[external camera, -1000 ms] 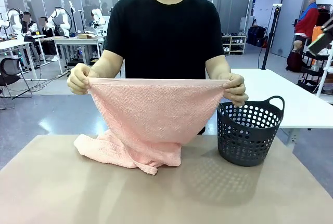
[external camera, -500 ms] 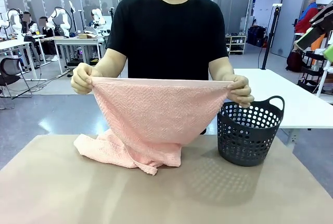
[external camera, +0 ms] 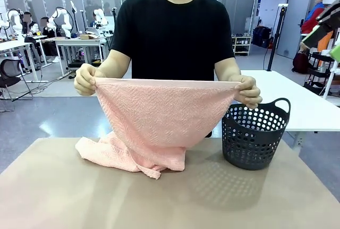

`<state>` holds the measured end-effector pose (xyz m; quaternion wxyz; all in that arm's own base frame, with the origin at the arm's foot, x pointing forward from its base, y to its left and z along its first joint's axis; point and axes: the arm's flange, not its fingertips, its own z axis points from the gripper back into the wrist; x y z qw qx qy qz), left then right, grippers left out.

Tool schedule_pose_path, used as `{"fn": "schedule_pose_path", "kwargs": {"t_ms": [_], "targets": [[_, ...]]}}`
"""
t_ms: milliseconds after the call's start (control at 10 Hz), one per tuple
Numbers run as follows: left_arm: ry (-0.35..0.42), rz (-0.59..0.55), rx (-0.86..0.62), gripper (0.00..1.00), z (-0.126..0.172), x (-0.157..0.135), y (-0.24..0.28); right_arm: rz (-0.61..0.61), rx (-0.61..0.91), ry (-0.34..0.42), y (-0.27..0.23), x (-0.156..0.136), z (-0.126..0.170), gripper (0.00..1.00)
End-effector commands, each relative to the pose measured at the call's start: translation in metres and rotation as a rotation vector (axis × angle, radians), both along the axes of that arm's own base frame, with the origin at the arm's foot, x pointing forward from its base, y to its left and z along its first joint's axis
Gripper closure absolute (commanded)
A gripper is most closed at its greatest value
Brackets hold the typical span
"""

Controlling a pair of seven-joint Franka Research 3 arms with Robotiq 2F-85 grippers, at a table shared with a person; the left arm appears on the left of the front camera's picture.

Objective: Fold the towel.
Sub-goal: Grab the top end of the 100 cm Hotel Towel extended by the human.

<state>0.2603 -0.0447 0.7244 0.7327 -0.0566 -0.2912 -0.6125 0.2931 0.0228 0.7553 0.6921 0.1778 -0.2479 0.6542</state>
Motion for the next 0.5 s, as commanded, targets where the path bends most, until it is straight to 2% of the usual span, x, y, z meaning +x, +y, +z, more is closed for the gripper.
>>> {"fn": "schedule_pose_path", "kwargs": {"t_ms": [0,400], "targets": [[-0.079,-0.044,0.151,0.00,0.021,0.014,-0.047,-0.006,-0.185,-0.100,0.051,0.008,0.007,0.00],[-0.136,-0.098,0.366,0.00,0.039,0.048,-0.142,-0.015,-0.296,-0.213,0.113,0.024,0.010,0.00]]}}
